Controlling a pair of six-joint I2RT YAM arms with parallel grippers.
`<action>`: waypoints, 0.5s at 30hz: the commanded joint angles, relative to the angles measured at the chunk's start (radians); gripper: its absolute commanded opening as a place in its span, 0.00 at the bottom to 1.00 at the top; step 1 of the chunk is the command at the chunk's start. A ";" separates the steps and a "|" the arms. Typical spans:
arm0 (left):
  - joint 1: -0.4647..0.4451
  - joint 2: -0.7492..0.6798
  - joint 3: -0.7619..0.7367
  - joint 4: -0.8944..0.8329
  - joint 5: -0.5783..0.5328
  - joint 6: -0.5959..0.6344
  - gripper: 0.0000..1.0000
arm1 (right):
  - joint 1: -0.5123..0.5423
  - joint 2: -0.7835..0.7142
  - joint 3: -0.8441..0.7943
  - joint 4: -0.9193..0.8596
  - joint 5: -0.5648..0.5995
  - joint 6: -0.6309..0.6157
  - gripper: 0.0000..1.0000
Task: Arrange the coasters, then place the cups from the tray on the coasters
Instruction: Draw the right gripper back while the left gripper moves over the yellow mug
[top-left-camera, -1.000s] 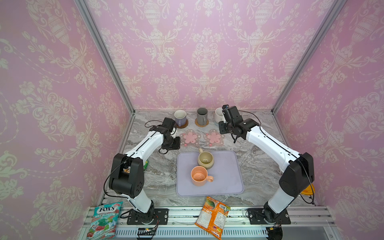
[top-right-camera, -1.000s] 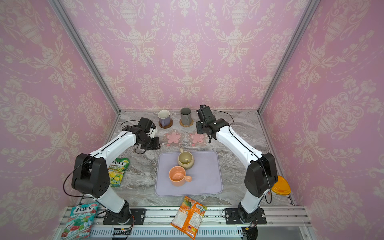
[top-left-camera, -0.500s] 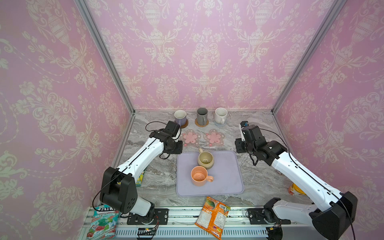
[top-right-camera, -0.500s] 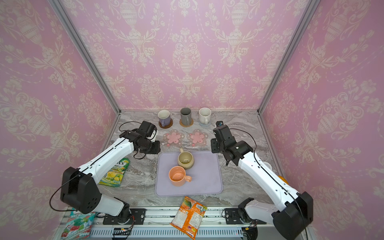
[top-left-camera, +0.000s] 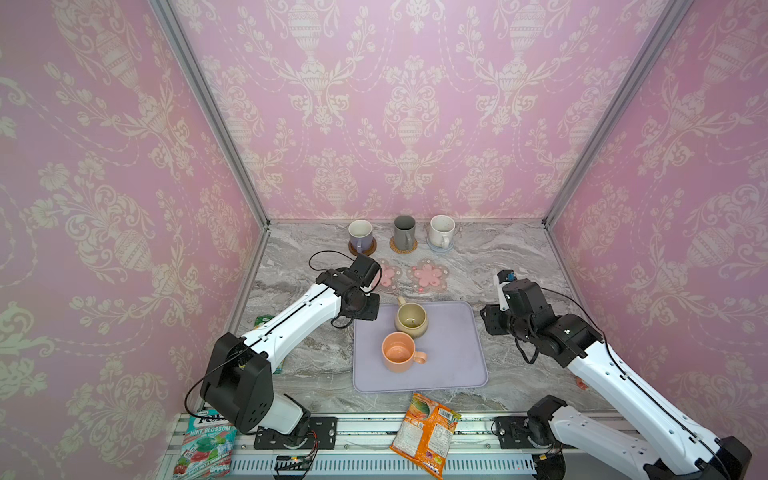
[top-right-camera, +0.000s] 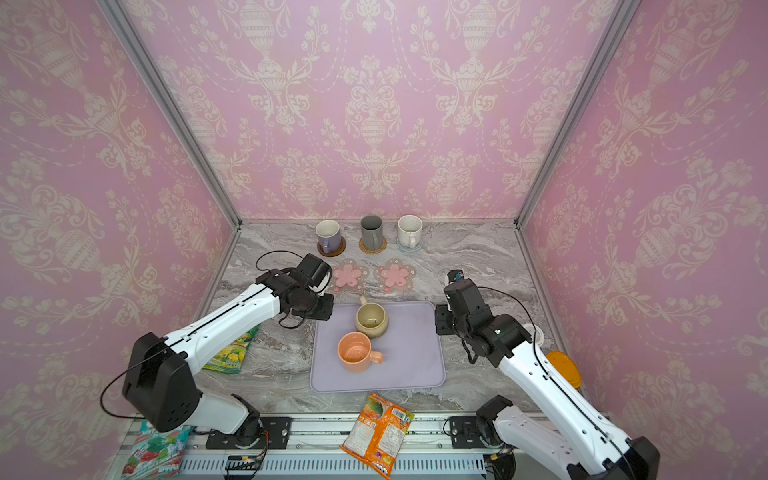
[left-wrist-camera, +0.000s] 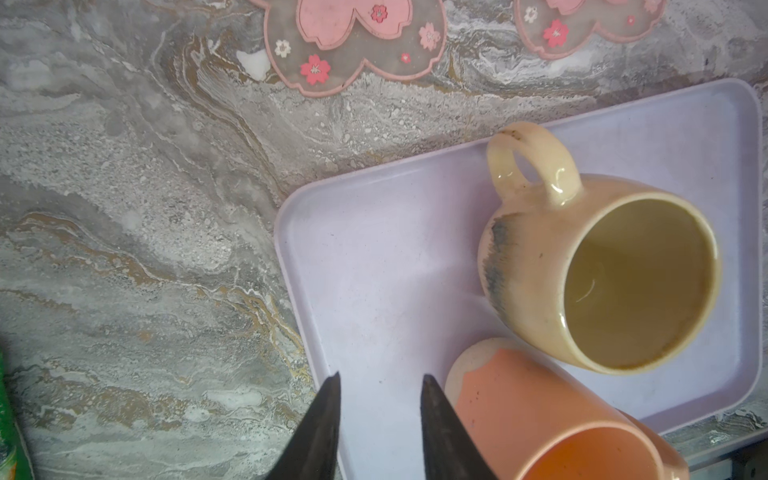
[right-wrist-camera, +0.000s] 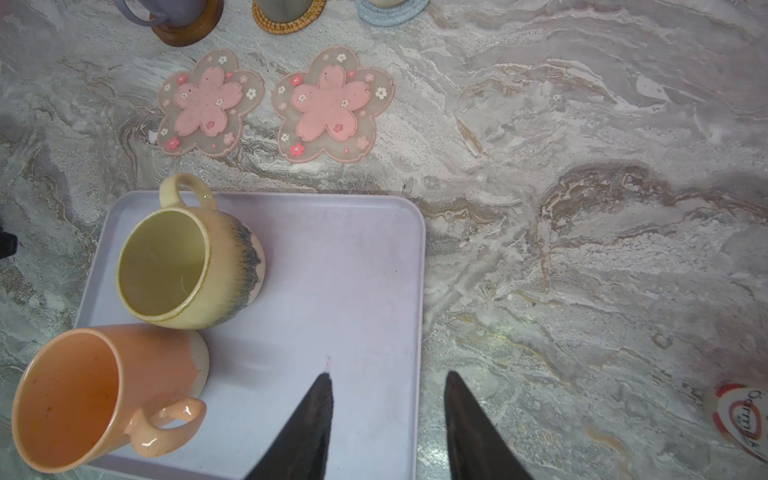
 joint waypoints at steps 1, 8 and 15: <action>-0.007 0.017 -0.017 0.047 -0.012 -0.040 0.35 | 0.010 0.032 0.002 0.028 -0.042 0.030 0.46; -0.017 0.206 0.109 0.096 0.005 0.003 0.34 | 0.011 0.119 0.017 0.084 -0.079 0.028 0.46; -0.043 0.384 0.322 0.032 0.002 0.088 0.34 | 0.011 0.164 0.046 0.043 -0.044 -0.028 0.46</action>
